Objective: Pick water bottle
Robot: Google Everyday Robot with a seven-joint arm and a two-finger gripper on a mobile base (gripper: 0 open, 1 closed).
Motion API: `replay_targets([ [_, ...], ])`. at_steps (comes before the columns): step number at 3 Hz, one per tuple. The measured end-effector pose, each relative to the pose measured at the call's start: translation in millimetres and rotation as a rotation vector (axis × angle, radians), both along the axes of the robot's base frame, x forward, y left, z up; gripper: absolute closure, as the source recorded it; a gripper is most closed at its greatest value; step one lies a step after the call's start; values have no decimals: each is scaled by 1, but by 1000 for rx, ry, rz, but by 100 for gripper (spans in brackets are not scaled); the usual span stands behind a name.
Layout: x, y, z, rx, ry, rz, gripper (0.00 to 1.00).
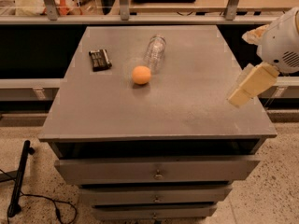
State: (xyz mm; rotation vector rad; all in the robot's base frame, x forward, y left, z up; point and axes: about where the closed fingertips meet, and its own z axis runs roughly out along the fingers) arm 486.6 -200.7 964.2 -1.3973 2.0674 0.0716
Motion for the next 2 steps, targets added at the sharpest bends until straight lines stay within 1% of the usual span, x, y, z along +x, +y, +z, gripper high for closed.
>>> replay_targets([
  [1, 29, -4, -6, 79, -44, -94, 0],
  [2, 66, 1, -10, 168, -91, -131, 0],
])
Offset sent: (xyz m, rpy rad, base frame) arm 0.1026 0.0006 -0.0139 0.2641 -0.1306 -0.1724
